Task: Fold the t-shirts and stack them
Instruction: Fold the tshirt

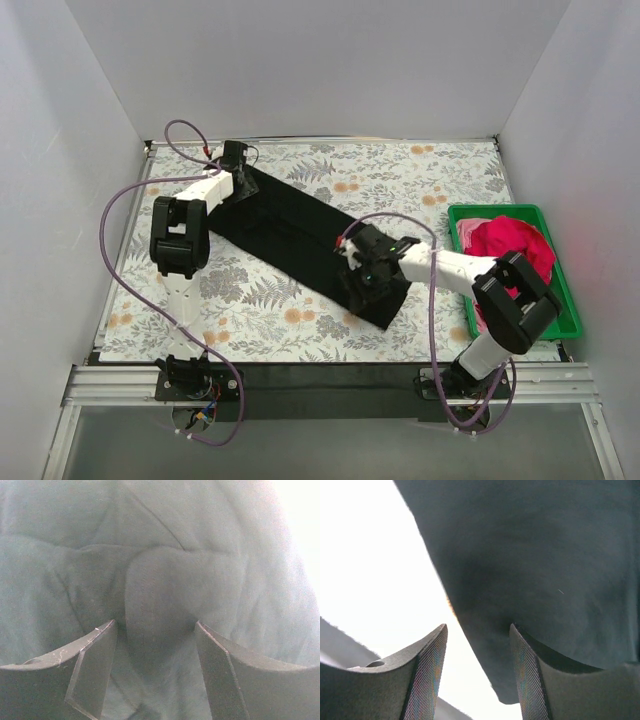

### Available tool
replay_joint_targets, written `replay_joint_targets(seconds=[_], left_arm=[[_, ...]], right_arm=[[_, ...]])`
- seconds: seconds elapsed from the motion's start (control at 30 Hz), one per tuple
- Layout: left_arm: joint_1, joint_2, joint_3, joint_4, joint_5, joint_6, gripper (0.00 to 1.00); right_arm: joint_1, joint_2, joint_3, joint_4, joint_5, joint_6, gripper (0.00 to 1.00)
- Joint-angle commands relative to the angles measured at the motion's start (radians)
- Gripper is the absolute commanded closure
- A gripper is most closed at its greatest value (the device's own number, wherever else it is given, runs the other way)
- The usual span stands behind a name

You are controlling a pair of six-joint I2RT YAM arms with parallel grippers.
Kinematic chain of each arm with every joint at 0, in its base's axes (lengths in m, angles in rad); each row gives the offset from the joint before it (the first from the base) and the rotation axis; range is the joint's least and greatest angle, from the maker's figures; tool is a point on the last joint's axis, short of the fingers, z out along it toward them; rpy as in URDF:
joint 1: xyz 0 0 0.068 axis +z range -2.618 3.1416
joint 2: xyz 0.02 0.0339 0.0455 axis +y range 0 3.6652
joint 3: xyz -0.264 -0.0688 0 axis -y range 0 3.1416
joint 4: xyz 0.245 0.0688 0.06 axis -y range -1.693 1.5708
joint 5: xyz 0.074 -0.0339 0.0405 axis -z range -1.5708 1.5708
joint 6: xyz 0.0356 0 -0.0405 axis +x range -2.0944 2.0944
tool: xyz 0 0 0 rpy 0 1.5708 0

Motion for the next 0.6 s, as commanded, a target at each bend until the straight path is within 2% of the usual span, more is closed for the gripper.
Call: replay_joint_targets(seconds=[0.0, 0.03, 0.13, 0.27, 0.3, 0.5, 0.57], left_arm=[[-0.001, 0.072, 0.042, 0.017, 0.085, 0.079, 0.41], [-0.006, 0.085, 0.051, 0.026, 0.102, 0.096, 0.4], [-0.037, 0.119, 0.088, 0.06, 0.122, 0.165, 0.39], [-0.109, 0.154, 0.125, 0.103, 0.14, 0.232, 0.36], [-0.119, 0.158, 0.129, 0.118, 0.139, 0.245, 0.32], [-0.139, 0.058, 0.117, 0.159, 0.053, 0.219, 0.32], [-0.139, 0.026, 0.123, 0.17, 0.029, 0.222, 0.29]], right_arm=[[0.175, 0.052, -0.046, -0.2, -0.197, 0.045, 0.49], [0.238, 0.055, -0.026, -0.202, -0.22, 0.042, 0.49], [0.326, 0.104, 0.079, -0.205, -0.251, 0.007, 0.48], [0.39, 0.226, 0.231, -0.24, -0.252, -0.028, 0.48], [0.396, 0.236, 0.255, -0.249, -0.243, -0.036, 0.48], [0.358, 0.151, 0.366, -0.297, -0.107, -0.056, 0.47], [0.317, 0.113, 0.37, -0.305, -0.052, -0.07, 0.47]])
